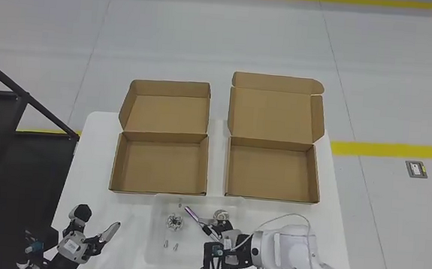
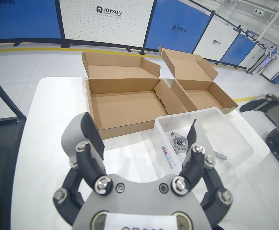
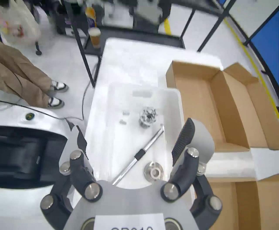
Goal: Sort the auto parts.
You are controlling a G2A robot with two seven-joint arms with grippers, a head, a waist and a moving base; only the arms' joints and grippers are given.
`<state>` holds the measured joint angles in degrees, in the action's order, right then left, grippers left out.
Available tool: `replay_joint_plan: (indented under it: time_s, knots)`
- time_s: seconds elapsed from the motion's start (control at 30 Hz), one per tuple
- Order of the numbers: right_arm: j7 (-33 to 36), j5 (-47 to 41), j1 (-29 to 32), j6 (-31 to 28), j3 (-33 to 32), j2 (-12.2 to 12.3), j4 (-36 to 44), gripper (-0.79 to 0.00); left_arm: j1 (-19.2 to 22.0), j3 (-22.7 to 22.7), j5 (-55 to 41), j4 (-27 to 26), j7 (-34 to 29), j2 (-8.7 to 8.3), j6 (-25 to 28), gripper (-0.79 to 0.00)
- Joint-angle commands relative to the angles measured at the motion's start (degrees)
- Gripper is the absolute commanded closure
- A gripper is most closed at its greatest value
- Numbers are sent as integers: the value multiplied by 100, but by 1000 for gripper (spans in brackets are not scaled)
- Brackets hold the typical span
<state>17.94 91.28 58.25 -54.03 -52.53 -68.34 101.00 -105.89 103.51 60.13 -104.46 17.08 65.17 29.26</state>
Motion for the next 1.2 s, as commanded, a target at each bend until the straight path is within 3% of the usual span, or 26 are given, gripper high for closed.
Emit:
replay_joint_plan:
  time_s: [0.0, 0.17, 0.33, 0.4, 0.47, 0.53, 0.67, 0.77, 0.8, 0.97, 1.17]
  knots:
    - [844, -163, -363, -34, 265, -93, -340, -785, 0, 0, 0, 0, 0, 0, 0, -785]
    - [1786, -796, -1256, -94, 881, -377, -1262, -785, 0, 0, 0, 0, 0, 0, 0, -785]
    - [2254, -1093, -1682, 64, 1263, -570, -1817, -785, 0, 0, 0, 0, 0, 0, 0, -785]
    - [2464, -1172, -1779, 168, 1367, -628, -1937, -736, 0, 0, 0, 0, 0, 0, 0, -785]
    - [2672, -1240, -1864, 221, 1444, -673, -2057, -514, 0, 0, 0, 0, 0, 0, 0, -785]
    - [2875, -1322, -1935, 294, 1494, -711, -2173, -588, 0, 0, 0, 0, 0, 0, 0, -785]
    - [3178, -1407, -2057, 453, 1570, -775, -2343, -489, 0, 0, 0, 0, 0, 0, 0, -785]
    - [3426, -1366, -2113, 646, 1655, -824, -2435, -508, 0, 0, 0, 0, 0, 0, 0, -785]
    - [3487, -1351, -2136, 714, 1676, -840, -2461, -459, 0, 0, 0, 0, 0, 0, 0, -785]
    - [3700, -1358, -2253, 903, 1776, -926, -2649, -508, 0, 0, 0, 0, 0, 0, 0, -785]
    - [3657, -1262, -2388, 1081, 1893, -1029, -2915, -462, 0, 0, 0, 0, 0, 0, 0, -785]
